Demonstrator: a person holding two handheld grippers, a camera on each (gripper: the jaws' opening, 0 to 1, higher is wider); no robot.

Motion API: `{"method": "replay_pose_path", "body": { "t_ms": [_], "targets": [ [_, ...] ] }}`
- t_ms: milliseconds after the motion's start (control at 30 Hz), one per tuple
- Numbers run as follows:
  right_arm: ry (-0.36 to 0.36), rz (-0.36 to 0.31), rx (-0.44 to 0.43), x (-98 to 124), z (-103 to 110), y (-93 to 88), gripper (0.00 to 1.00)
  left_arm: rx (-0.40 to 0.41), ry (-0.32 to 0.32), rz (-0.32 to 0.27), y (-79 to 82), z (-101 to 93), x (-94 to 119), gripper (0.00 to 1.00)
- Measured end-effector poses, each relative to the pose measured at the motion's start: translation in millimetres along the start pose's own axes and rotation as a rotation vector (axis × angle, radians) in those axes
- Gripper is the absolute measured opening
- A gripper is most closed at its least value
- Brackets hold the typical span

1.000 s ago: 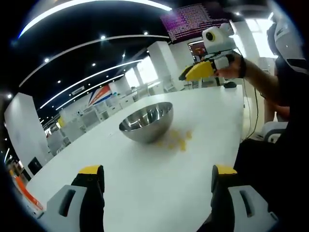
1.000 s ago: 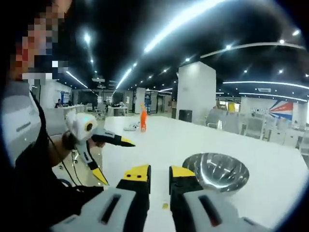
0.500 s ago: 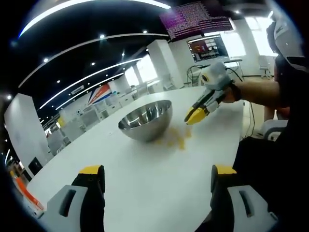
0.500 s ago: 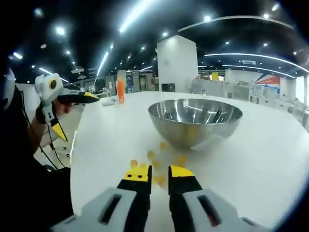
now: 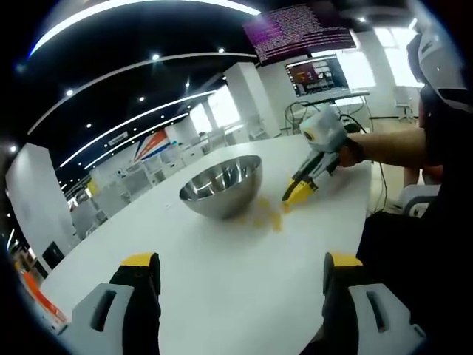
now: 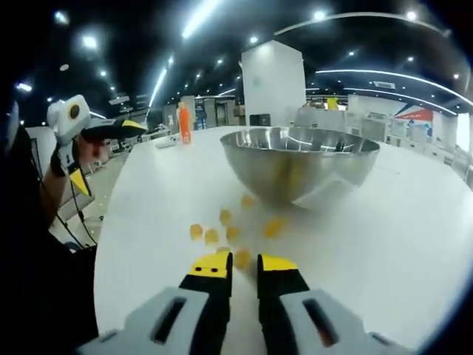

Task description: Pick up the QQ candy scattered on the table and place it into the stainless steel bowl on the table

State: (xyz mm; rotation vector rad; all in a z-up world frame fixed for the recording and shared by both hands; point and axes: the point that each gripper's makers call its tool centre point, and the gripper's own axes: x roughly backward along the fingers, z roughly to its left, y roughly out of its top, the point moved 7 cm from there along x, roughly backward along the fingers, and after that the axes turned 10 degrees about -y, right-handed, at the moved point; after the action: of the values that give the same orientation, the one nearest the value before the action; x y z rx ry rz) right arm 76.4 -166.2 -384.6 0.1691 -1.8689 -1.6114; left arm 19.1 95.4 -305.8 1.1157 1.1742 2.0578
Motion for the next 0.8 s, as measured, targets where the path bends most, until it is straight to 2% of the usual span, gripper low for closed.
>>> {"method": "replay_pose_path", "body": {
  "t_ms": [600,800],
  "targets": [
    [0.013,0.005,0.059,4,17,-0.3,0.07,0.003,0.005,-0.002,-0.9,-0.1,3,0.91],
    [0.013,0.004,0.073,2,13,0.2,0.06,0.005,0.008,-0.008,0.7,0.4,4,0.92]
  ]
}}
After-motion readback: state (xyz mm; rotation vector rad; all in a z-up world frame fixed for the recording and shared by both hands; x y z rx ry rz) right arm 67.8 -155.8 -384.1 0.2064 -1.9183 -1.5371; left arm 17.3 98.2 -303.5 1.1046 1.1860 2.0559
